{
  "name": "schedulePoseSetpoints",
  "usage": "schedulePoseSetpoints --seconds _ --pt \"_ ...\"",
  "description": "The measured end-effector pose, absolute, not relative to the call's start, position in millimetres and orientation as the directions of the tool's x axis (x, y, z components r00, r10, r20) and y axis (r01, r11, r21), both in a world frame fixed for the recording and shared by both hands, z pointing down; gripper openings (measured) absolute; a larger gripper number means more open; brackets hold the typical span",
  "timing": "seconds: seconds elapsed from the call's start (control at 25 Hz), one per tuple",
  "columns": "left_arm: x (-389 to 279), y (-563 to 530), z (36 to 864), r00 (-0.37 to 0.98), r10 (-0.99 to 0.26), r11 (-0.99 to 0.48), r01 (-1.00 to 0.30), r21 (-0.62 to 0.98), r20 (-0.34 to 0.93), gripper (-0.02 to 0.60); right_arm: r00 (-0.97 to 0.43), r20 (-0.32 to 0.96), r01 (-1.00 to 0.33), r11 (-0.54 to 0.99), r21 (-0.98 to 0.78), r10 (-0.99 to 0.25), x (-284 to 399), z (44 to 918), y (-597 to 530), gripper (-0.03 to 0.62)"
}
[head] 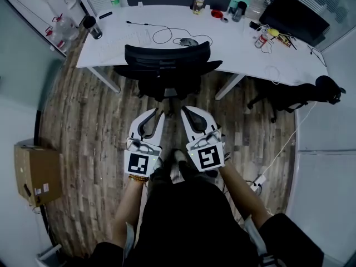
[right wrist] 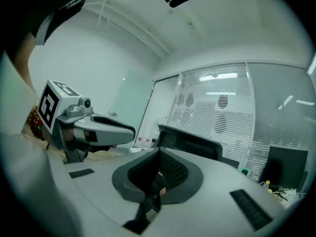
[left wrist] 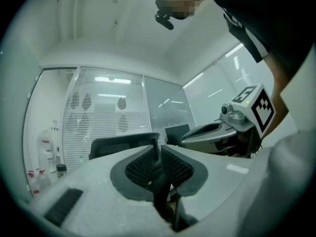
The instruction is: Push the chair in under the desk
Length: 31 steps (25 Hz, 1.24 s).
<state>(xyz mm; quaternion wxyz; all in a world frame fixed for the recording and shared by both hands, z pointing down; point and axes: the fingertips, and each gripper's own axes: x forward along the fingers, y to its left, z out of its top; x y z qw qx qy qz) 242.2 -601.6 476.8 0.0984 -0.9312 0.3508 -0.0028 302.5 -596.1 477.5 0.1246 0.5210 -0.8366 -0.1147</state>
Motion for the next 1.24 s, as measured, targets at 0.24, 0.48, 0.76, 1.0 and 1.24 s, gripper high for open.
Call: schedulePoseSetpoints --seconds 0.24,0.48,0.76,1.0,1.24 --pt "202.6 -589.0 474.2 0.774 -0.629 -0.755 -0.631 -0.179 -0.076 0.031 -0.383 0.128 -0.852 0.404 0.333 -0.915 270.6 481.9 -574.7 -0.005" --pt "149.2 -585.7 476.6 0.789 -0.609 -0.769 -0.612 -0.184 -0.081 0.021 -0.351 0.155 -0.859 0.383 0.34 -0.924 227.8 490.6 -552.6 -0.005" --pt "117.7 -606.5 485.7 0.808 -0.586 -0.778 -0.58 -0.242 -0.055 0.021 -0.316 0.224 -0.842 0.381 0.382 -0.922 228.1 509.0 -551.2 -0.005" --pt "117.6 -654.6 501.8 0.811 -0.584 -0.785 -0.56 -0.265 0.017 0.025 -0.236 0.3 -0.836 0.35 0.422 -0.924 283.9 530.6 -590.9 -0.005" --pt "129.3 -733.2 524.5 0.794 -0.589 -0.803 -0.552 -0.226 0.151 0.074 -0.184 0.375 -0.759 0.374 0.533 -0.908 362.6 539.9 -655.3 -0.004"
